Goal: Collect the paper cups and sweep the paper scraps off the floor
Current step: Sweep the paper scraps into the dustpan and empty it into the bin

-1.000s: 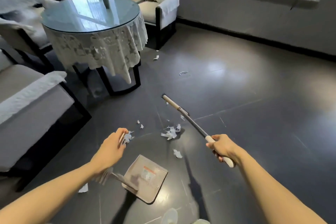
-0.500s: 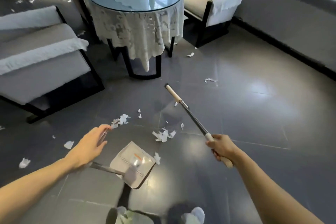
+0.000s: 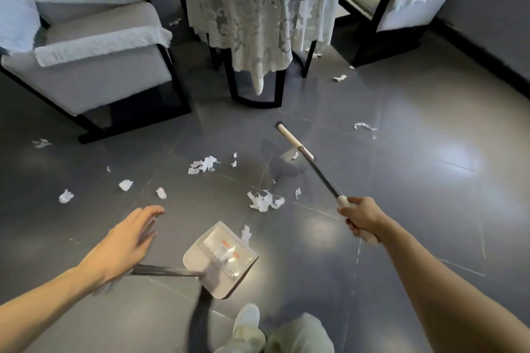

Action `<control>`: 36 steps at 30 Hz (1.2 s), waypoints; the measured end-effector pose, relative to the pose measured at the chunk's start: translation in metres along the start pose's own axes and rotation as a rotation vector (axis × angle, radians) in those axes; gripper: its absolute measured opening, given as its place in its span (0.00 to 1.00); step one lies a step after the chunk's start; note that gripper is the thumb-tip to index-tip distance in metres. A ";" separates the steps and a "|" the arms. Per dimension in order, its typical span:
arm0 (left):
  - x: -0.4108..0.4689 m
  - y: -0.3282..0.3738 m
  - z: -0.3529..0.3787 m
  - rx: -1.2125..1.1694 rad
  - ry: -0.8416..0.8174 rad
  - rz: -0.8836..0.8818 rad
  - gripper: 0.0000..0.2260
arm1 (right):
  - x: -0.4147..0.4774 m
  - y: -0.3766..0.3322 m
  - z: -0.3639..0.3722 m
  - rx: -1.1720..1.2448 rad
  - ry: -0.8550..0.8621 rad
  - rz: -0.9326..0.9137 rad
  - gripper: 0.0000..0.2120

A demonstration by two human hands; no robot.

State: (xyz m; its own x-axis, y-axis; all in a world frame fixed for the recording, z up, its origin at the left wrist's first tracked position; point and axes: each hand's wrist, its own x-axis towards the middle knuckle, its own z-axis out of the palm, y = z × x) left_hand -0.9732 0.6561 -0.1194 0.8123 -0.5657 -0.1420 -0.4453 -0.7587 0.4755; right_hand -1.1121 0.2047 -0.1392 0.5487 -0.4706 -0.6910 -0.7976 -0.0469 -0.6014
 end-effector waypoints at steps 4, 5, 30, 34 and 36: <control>-0.025 0.006 0.009 -0.012 0.047 -0.009 0.25 | 0.021 -0.001 -0.008 -0.035 -0.017 0.017 0.13; -0.030 0.010 0.014 -0.009 0.052 -0.010 0.25 | 0.027 -0.001 -0.012 -0.051 -0.025 0.017 0.13; -0.009 0.060 0.058 -0.061 0.124 -0.224 0.16 | 0.011 0.020 0.025 -0.595 -0.299 0.008 0.10; 0.002 0.061 0.062 -0.068 0.132 -0.209 0.17 | -0.040 0.016 0.047 -0.663 -0.372 0.012 0.08; 0.006 0.060 0.062 -0.068 0.130 -0.211 0.17 | -0.061 0.012 0.055 -0.654 -0.377 0.035 0.11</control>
State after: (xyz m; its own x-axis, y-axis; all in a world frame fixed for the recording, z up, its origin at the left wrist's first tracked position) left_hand -1.0188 0.5870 -0.1451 0.9281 -0.3475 -0.1333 -0.2381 -0.8297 0.5049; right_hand -1.1412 0.2811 -0.1258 0.4755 -0.1532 -0.8663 -0.7377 -0.6059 -0.2978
